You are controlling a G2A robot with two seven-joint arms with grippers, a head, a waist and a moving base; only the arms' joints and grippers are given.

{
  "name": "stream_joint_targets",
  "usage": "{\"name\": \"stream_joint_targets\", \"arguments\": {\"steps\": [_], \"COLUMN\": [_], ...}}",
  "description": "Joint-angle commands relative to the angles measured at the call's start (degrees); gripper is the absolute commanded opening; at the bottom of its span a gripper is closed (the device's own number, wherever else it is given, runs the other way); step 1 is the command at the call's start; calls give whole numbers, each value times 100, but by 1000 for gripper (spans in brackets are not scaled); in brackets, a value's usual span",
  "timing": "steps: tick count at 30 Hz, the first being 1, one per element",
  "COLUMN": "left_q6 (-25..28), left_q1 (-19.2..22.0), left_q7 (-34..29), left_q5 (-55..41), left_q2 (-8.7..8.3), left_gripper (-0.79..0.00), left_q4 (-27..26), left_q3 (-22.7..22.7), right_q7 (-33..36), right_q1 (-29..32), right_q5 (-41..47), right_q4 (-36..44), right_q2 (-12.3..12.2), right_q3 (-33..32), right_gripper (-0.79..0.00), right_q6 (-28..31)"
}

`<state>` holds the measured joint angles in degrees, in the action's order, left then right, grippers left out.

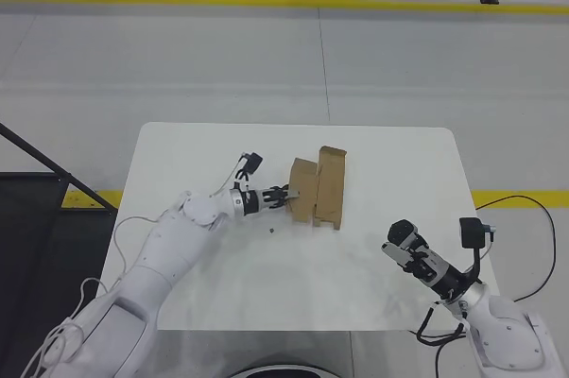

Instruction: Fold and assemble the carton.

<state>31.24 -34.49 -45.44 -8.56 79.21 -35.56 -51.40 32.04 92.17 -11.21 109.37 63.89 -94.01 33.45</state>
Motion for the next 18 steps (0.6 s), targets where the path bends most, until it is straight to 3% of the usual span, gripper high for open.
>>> {"name": "stream_joint_targets", "arguments": {"steps": [1, 9, 18], "left_q6": [194, 940, 1540], "left_q1": [-22, -193, -708], "left_q7": [21, 50, 33], "left_q5": [-28, -71, -108], "left_q2": [-2, -90, -340], "left_gripper": [-785, -785, -785], "left_q4": [11, -96, -760], "left_q3": [-32, -248, -710], "right_q7": [-18, 208, 689], "right_q1": [8, -293, -856], "right_q5": [-110, 364, 1097], "right_q4": [57, -90, -473], "right_q2": [0, 4, 28], "right_q3": [55, 417, 1005], "right_gripper": [0, 0, 0], "right_q6": [-84, -656, -971]}}
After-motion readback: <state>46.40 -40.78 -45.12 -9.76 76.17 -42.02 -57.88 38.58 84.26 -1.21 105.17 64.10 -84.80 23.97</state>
